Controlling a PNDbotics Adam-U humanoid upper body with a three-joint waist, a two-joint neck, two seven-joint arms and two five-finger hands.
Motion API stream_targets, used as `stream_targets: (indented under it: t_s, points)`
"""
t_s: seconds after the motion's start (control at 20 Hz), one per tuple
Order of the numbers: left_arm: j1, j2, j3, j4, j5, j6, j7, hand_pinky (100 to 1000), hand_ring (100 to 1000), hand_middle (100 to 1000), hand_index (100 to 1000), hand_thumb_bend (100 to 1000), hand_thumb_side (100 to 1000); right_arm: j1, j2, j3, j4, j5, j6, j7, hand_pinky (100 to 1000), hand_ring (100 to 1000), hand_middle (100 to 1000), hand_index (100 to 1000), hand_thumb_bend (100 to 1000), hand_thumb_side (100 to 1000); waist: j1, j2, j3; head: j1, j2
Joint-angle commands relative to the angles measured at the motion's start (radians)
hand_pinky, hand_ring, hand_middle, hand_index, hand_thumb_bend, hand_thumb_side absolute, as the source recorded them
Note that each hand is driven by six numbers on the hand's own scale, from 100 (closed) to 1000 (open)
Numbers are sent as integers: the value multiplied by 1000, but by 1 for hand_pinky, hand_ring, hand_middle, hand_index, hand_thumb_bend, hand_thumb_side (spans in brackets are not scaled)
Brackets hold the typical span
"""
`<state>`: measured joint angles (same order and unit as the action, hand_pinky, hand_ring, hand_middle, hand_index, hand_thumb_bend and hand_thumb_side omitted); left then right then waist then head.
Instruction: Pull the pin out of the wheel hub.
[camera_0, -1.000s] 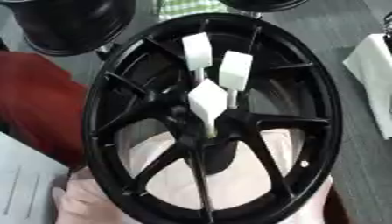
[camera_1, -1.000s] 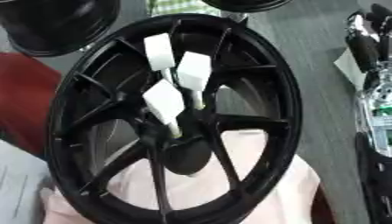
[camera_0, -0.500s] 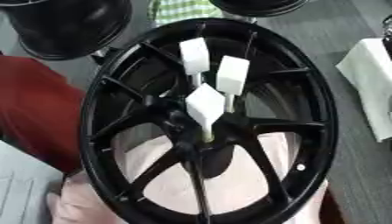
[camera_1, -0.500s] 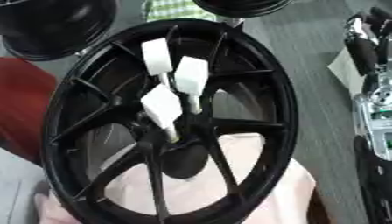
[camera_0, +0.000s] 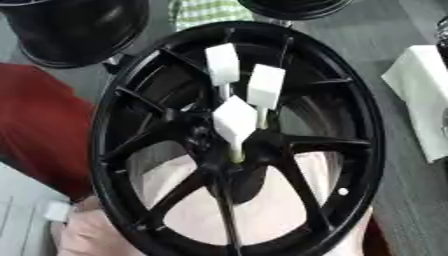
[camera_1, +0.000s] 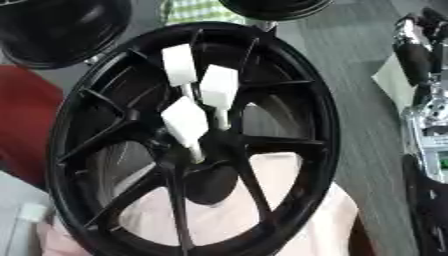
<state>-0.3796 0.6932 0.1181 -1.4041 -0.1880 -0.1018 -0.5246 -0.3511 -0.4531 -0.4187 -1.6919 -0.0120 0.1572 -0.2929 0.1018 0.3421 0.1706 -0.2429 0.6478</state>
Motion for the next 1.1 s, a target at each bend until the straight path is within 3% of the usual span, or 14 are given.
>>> stream_targets:
  t_s: [0.05, 0.35, 0.7, 0.9, 1.1]
  points:
    - [-9, 22, 30, -50, 46, 47, 29, 664, 641, 564, 771, 100, 1000, -13, -19, -6, -24, -8, 3, -5, 946, 1000, 841, 905, 100, 555, -15, -9, 0, -4, -17]
    - [-14, -69, 24, -211, 322, 15, 124, 610, 584, 499, 734, 100, 817, -15, -17, -4, -31, -9, 1, -8, 945, 1000, 840, 904, 100, 545, -17, -10, -1, -6, -13]
    - [-25, -290, 37, -251, 519, 78, 139, 610, 585, 502, 739, 101, 881, -20, -5, -4, -44, -8, 0, -14, 944, 1000, 839, 903, 100, 543, -29, -8, -5, -15, -13]
    - [-24, -362, 51, -224, 578, 49, 139, 618, 591, 508, 747, 145, 866, -21, 0, -3, -48, -9, -1, -20, 944, 1000, 838, 903, 100, 539, -36, -5, -4, -20, -15]
    - [-21, -391, 60, -208, 627, 12, 147, 620, 590, 504, 744, 154, 846, -23, 3, -3, -50, -9, -2, -25, 944, 1000, 836, 903, 100, 543, -40, -3, -4, -19, -19]
